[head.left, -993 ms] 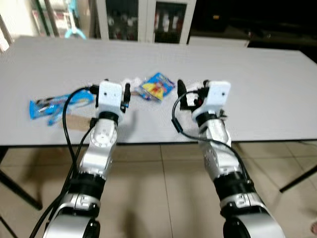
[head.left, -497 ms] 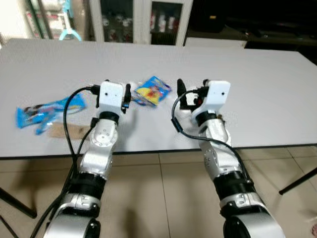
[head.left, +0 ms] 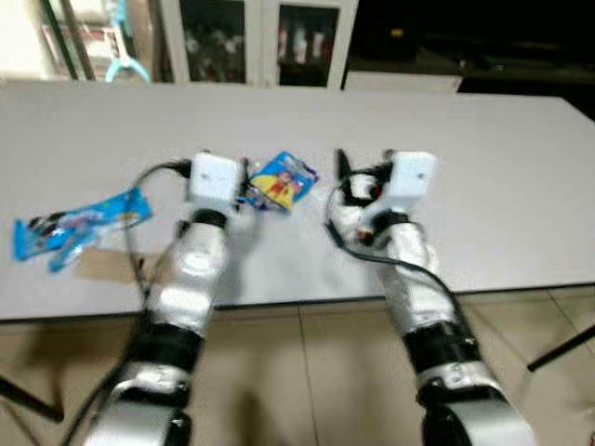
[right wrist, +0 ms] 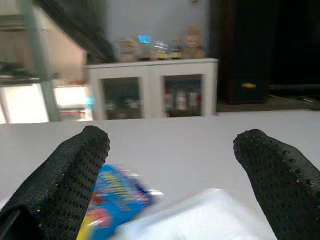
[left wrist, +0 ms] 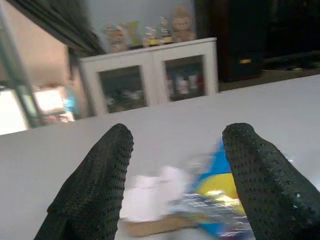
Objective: Picking trash to rubbish bin
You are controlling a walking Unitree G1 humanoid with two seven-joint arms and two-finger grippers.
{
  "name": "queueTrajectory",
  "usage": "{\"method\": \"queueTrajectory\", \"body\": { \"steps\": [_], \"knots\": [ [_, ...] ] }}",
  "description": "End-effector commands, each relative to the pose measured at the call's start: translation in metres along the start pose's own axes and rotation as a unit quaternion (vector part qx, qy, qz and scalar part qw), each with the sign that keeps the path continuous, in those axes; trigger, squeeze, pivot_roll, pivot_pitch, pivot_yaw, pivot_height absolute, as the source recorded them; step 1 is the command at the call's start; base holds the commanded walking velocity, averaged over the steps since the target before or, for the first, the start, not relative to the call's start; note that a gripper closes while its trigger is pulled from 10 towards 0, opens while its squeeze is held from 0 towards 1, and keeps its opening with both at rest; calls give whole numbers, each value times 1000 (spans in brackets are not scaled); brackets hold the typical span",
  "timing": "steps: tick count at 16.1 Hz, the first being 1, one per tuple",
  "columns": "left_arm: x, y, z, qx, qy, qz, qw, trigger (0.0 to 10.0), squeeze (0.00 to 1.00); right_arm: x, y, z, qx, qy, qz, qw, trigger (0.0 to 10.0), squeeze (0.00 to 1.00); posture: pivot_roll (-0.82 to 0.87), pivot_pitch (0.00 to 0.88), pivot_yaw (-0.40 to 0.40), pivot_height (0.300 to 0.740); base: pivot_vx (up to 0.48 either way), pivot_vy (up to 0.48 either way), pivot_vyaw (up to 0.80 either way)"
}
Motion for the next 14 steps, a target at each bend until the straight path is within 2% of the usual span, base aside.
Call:
{"method": "queueTrajectory", "body": {
  "steps": [1,14],
  "knots": [
    [-2,2,5,-10,4,-3,1000,10000,0,-2,5,3,-6,3,-9,1000,10000,0,-23,35,-90,740,330,0,0],
    [-1,3,5,-9,5,-4,1000,10000,0,-2,5,4,-8,7,-8,1000,10000,0,-24,40,-91,740,343,0,0]
  ]
}}
Point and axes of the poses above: a point about 5 cm out from each wrist's last joint towards the gripper, its own x axis pointing back from the gripper into the wrist, its own y axis along the axis of the wrist's last joint, z = x × y, the point moved 2 cm from there along -x, pointing out of the wrist towards the gripper
